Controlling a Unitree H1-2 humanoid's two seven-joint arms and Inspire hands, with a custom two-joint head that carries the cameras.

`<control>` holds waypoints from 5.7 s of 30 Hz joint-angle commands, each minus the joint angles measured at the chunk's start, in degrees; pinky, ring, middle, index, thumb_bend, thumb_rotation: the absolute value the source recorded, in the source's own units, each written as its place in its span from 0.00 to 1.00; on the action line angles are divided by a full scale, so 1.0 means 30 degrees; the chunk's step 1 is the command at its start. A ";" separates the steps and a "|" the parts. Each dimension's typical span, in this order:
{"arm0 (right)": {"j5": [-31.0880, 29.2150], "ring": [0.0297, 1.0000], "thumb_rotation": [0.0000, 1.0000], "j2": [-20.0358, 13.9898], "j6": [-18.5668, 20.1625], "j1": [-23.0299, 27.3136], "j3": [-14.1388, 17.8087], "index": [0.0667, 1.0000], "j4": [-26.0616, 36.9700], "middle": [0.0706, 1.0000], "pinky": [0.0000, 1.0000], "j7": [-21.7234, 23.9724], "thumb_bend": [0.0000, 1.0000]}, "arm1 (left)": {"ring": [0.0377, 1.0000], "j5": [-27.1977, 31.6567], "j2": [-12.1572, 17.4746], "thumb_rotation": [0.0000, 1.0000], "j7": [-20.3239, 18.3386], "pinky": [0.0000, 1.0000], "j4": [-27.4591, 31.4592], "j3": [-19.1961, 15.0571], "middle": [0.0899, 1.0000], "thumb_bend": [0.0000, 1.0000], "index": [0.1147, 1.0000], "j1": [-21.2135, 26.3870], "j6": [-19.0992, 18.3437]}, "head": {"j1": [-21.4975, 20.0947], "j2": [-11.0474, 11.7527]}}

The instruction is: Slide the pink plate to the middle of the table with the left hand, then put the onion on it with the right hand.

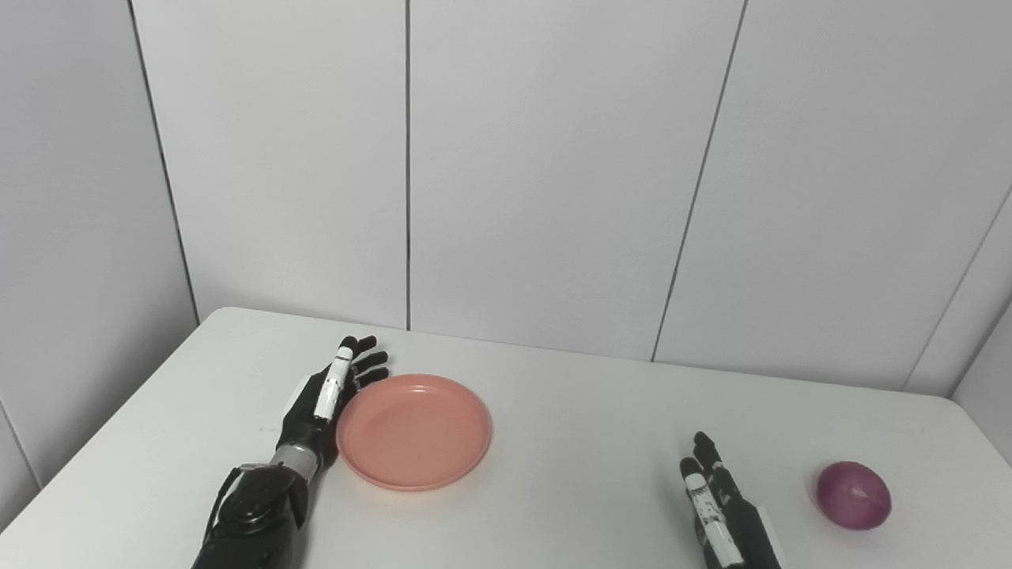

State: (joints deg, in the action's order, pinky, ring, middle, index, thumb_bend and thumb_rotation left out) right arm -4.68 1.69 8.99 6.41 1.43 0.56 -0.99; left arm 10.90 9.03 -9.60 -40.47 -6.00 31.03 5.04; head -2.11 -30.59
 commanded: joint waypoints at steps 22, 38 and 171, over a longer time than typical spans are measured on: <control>0.0510 0.99 0.65 0.0490 0.0158 0.0640 -0.0405 0.94 -0.0065 0.97 1.00 -0.0245 0.56 | 0.85 -0.0052 -0.2124 1.00 -0.0233 0.84 0.3089 0.1106 0.86 0.52 0.86 -0.1414 -0.1949 | -0.1441 -0.0216; 0.0748 1.00 0.69 0.0332 0.0095 0.0761 -0.0691 0.97 -0.0284 0.98 1.00 -0.0014 0.52 | 0.87 -0.0873 -0.3382 1.00 0.0647 0.86 0.3886 0.1591 0.87 0.52 0.88 -0.2341 -0.1476 | -0.1833 0.0104; 1.4231 0.87 0.43 -0.6158 0.4551 0.4431 0.0078 0.90 0.1888 0.89 0.79 -0.1828 0.82 | 0.85 -0.0831 -0.3022 1.00 -0.0033 0.86 0.2036 0.1369 0.85 0.52 0.86 -0.2589 -0.0062 | -0.9317 0.1271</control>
State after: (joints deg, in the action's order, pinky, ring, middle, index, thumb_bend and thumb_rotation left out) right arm 36.93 -15.71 21.97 16.50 1.38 4.74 -5.64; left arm 7.73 -0.88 -9.26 -31.79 -1.41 24.86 5.47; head -30.15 -26.72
